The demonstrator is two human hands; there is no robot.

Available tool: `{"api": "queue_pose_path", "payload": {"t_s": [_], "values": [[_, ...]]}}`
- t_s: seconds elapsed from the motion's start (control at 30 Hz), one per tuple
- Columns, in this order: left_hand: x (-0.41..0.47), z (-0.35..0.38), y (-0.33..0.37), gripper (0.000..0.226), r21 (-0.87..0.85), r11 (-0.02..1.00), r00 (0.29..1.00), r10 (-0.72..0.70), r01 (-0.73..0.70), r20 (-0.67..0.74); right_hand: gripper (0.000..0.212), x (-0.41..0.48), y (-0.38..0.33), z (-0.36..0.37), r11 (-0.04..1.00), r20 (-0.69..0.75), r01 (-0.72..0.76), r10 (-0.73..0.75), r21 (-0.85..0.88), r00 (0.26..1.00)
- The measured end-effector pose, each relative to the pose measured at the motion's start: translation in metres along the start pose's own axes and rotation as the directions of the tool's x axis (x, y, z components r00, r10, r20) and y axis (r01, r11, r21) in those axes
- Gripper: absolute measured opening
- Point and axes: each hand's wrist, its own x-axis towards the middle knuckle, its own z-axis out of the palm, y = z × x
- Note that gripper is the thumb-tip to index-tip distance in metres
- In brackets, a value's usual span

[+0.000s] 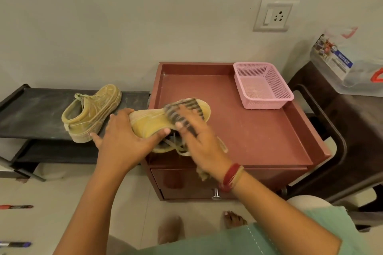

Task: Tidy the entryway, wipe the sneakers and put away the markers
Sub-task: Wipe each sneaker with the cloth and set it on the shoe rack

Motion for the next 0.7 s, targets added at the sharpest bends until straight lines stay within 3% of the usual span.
{"api": "queue_pose_path", "payload": {"t_s": [0.07,0.2,0.27,0.43,0.47,0.53,0.6,0.7], "values": [[-0.002,-0.001,-0.001,0.090,-0.006,1.000,0.999,0.022,-0.022,0.023,0.039,-0.001,-0.001,0.014,0.989,0.116,0.060,-0.045,-0.132,0.992],[-0.004,-0.001,-0.003,0.103,0.036,0.999,0.999,0.037,-0.039,0.031,0.040,0.029,0.028,-0.001,0.983,-0.069,-0.177,0.175,-0.036,0.982],[-0.003,-0.001,-0.001,0.106,0.062,0.997,0.999,0.034,-0.035,0.018,0.035,0.031,0.024,-0.001,0.972,-0.077,-0.232,0.234,0.028,0.969],[-0.007,-0.004,0.001,0.096,0.109,0.992,0.998,0.054,-0.055,0.011,0.039,0.003,0.002,0.006,0.980,0.165,0.091,-0.062,-0.177,0.984],[-0.008,-0.004,0.001,0.098,0.126,0.990,0.998,0.060,-0.061,0.014,0.040,0.009,0.012,-0.002,0.971,0.139,0.074,-0.043,-0.228,0.989],[-0.009,-0.004,0.001,0.106,0.152,0.986,0.998,0.067,-0.068,0.015,0.043,0.025,0.031,-0.022,0.955,0.011,-0.105,0.113,-0.277,0.994],[-0.009,-0.004,0.003,0.109,0.163,0.984,0.997,0.072,-0.073,0.008,0.045,0.033,0.035,-0.032,0.953,-0.086,-0.223,0.210,-0.203,0.974],[-0.007,-0.003,0.004,0.109,0.163,0.984,0.998,0.070,-0.069,0.001,0.042,0.017,0.014,-0.008,0.985,0.032,-0.100,0.105,-0.138,0.994]]}}
